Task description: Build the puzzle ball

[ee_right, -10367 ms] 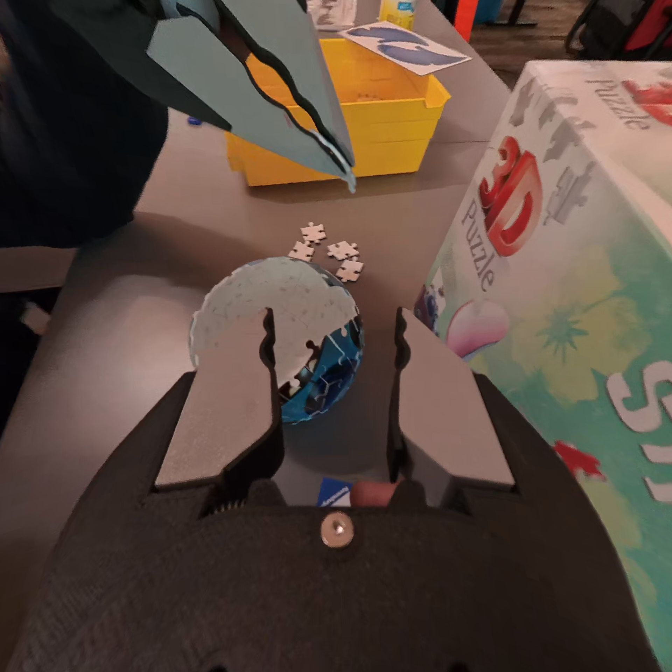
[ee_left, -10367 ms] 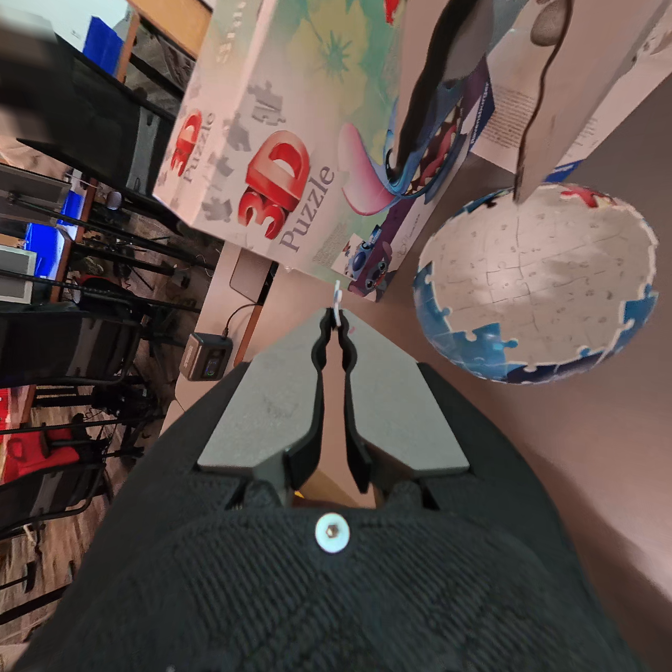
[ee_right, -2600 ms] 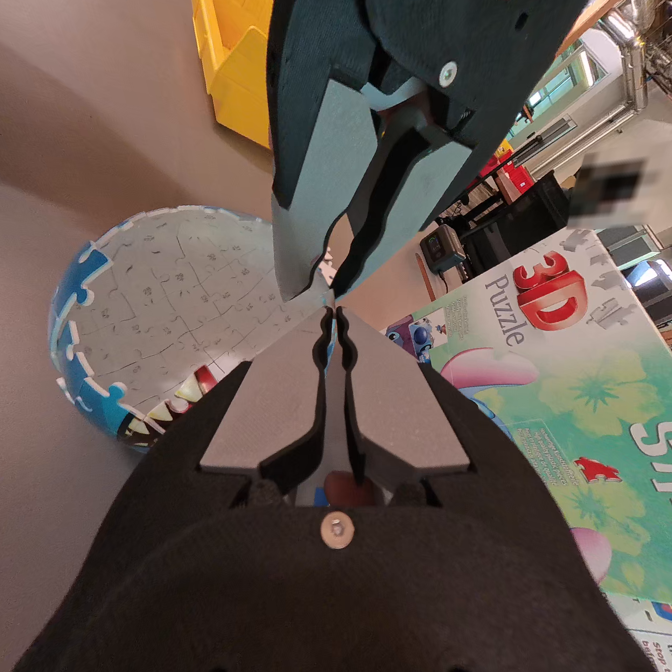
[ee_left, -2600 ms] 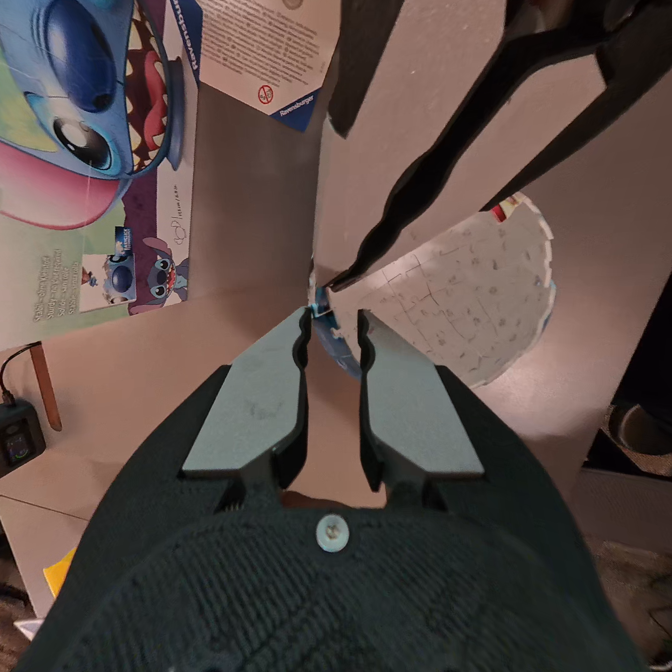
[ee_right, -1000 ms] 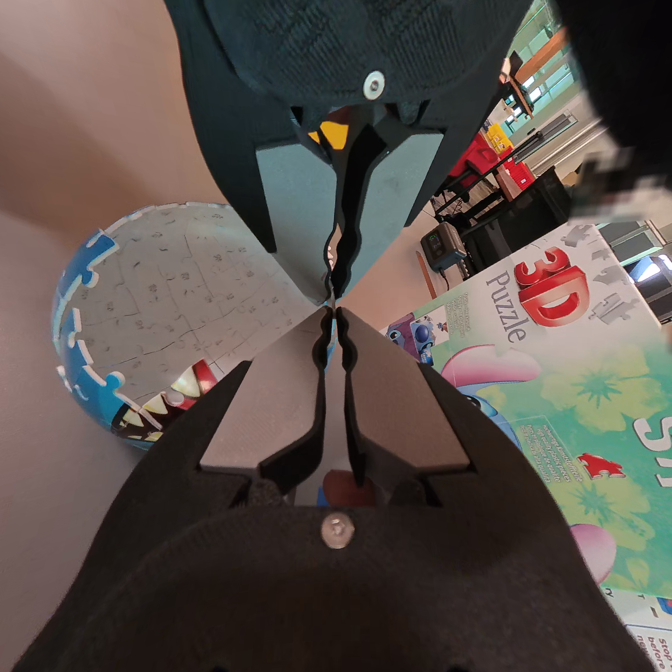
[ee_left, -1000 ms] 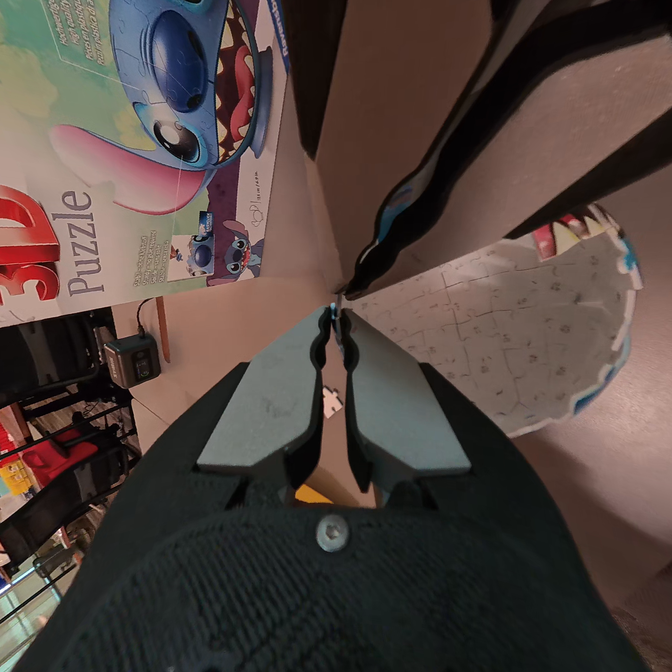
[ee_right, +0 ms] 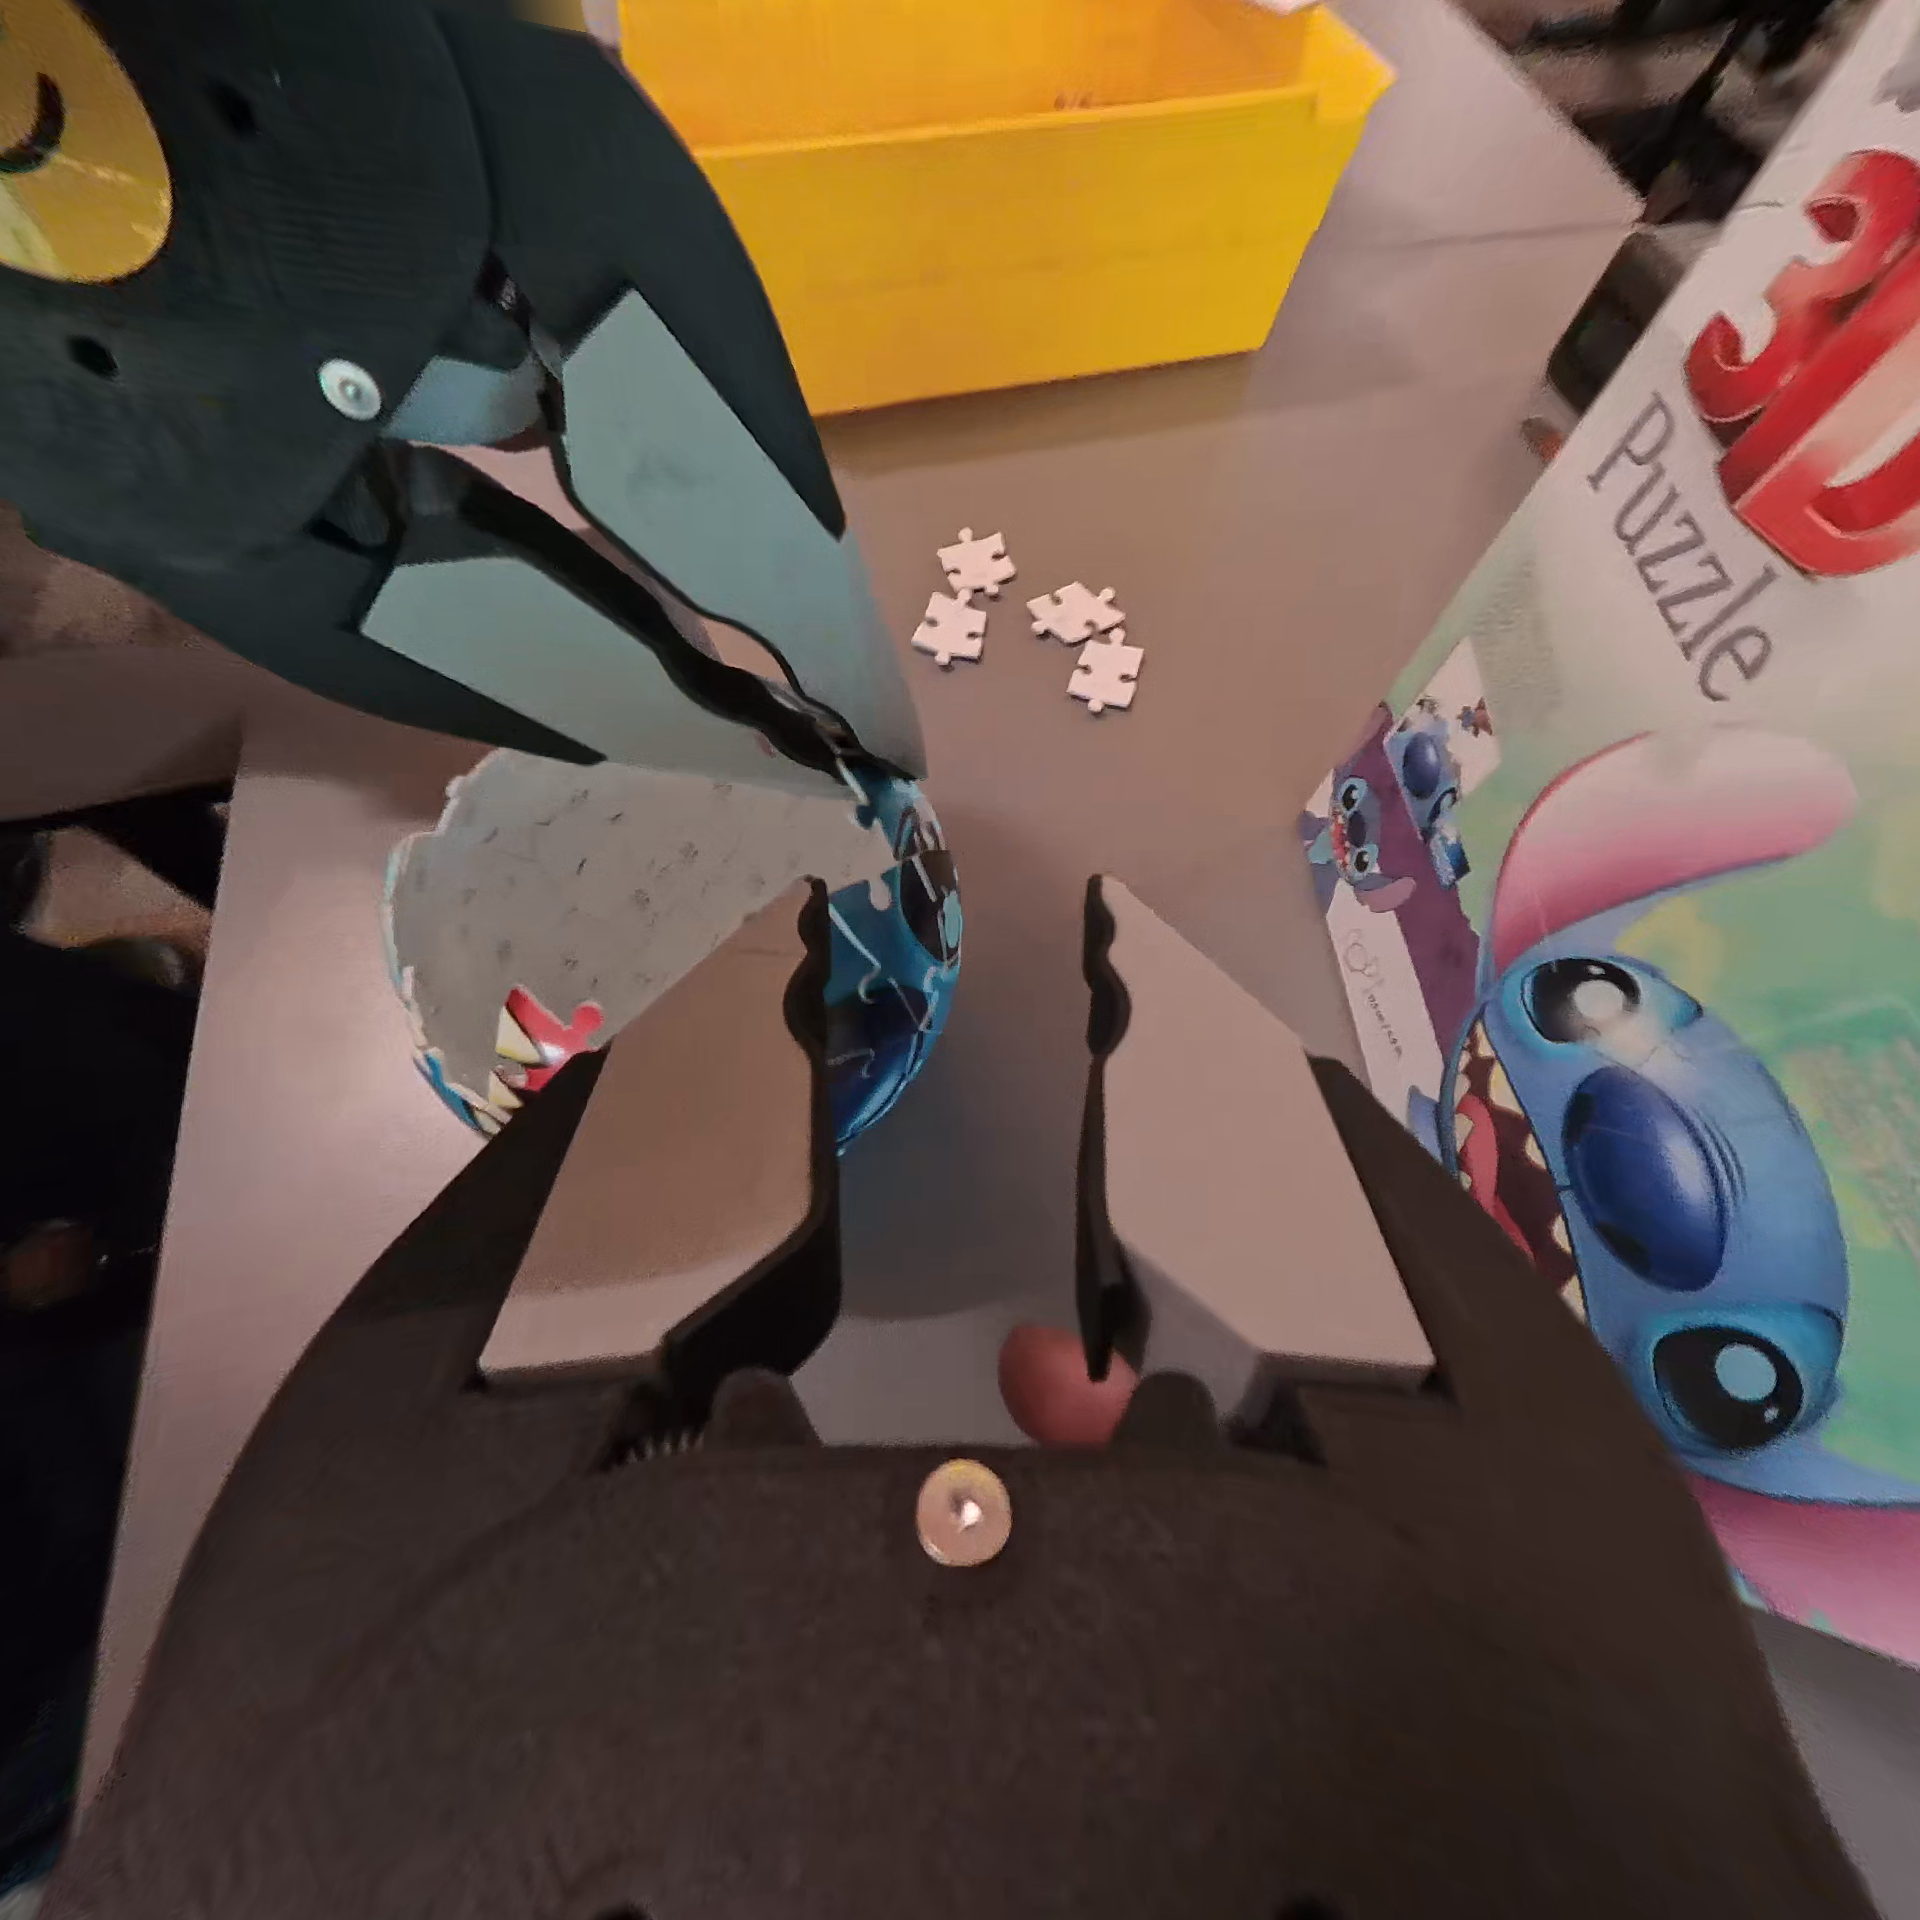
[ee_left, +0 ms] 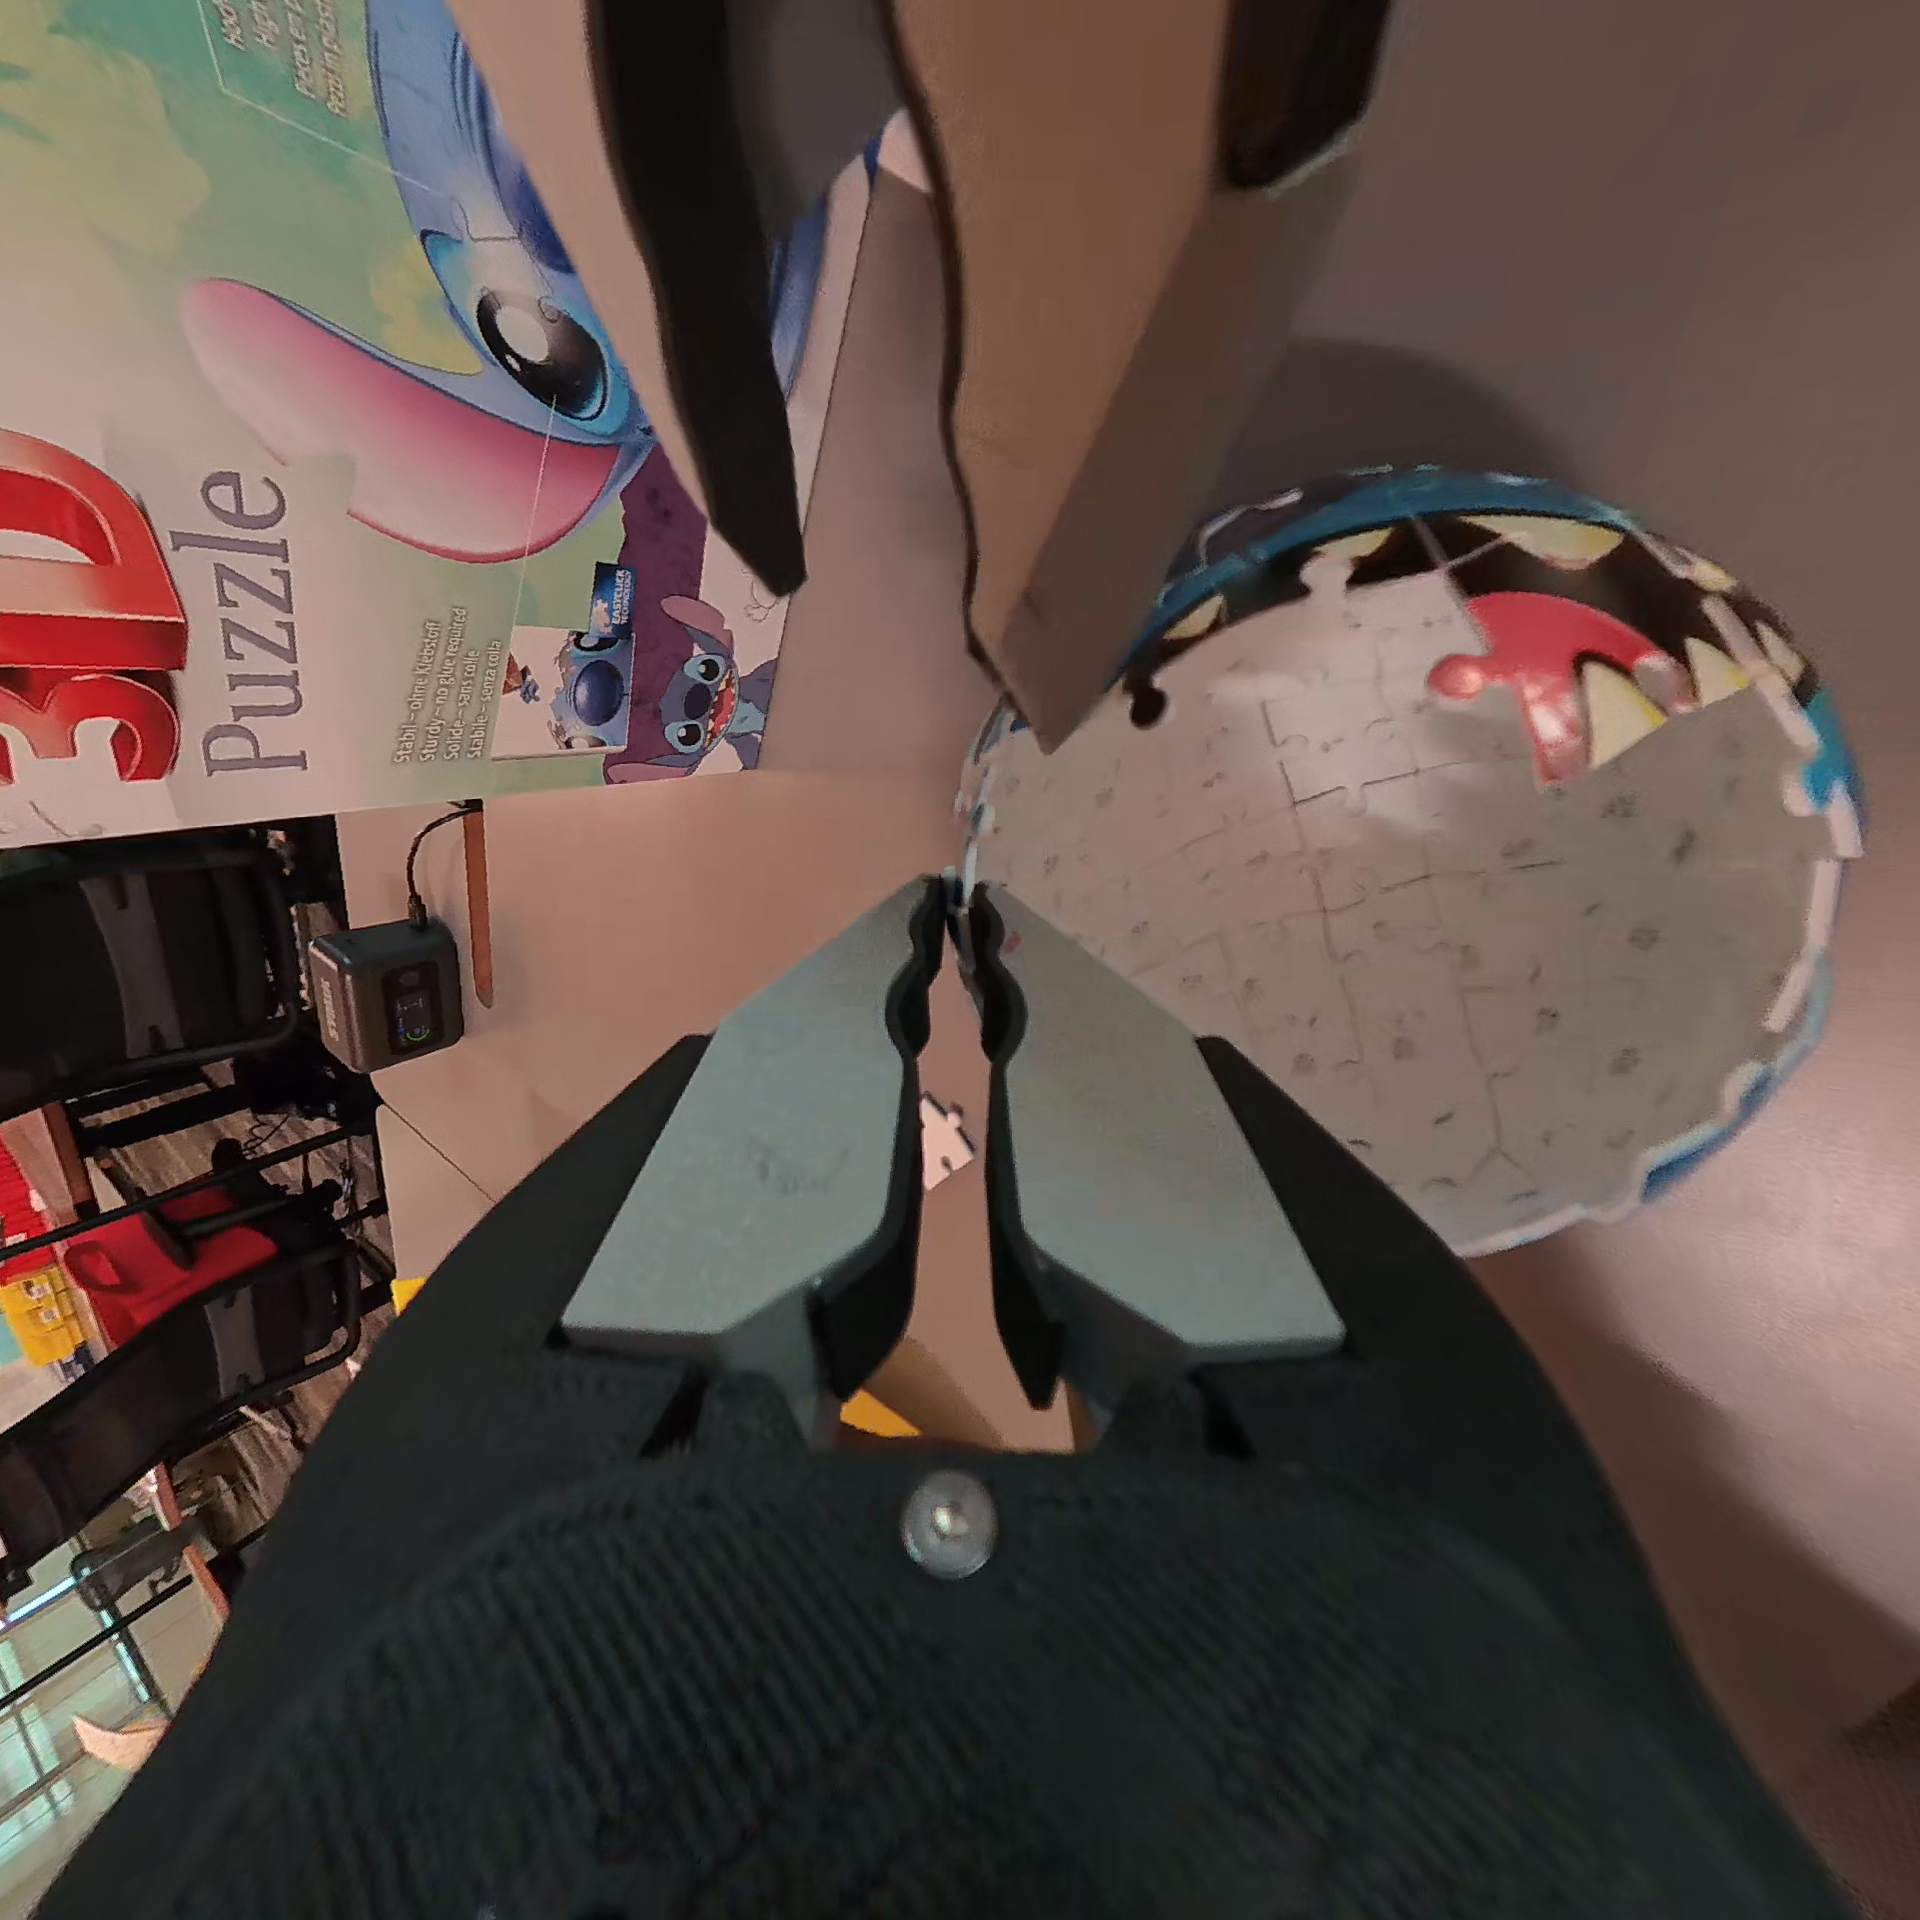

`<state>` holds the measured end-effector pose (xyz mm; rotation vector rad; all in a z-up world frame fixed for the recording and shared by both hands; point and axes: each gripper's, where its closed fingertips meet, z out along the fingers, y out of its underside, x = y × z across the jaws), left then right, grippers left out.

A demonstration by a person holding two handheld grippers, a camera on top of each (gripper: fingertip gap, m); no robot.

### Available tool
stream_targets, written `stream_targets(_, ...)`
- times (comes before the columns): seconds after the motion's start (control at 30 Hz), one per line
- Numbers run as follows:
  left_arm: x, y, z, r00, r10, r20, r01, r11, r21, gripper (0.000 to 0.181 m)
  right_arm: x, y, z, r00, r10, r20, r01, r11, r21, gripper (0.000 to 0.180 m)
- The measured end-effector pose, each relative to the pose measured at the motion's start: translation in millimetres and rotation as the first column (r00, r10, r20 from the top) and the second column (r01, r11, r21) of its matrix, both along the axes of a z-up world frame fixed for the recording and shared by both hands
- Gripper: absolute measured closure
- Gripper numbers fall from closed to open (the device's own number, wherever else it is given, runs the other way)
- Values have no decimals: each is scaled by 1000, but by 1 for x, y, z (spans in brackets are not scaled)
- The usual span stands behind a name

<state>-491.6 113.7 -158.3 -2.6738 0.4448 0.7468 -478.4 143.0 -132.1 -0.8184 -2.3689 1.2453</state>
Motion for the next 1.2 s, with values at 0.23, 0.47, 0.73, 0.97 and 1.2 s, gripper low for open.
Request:
stream_targets(0.23, 1, -1, 1, 1000, 17, 24, -18, 999, 39, 179, -11, -6, -3, 986, 30, 166, -28, 1000, -9, 145)
stream_targets(0.47, 1, 0, 0, 999, 20, 45, -22, 999, 40, 179, -7, -16, -14, 971, 94, 218, -108, 993, 52, 137)
stream_targets(0.73, -2, -1, -2, 998, 38, 47, -39, 999, 22, 179, -15, -30, -32, 961, 126, 248, -175, 967, 187, 145)
stream_targets(0.97, -6, -3, -1, 998, 48, 49, -49, 998, 31, 179, -16, -32, -29, 973, 182, 145, -219, 928, 301, 168)
stream_targets(1.2, -6, -5, 2, 999, 37, 23, -37, 999, 33, 177, -21, -28, -27, 985, 164, 55, -173, 907, 384, 179)
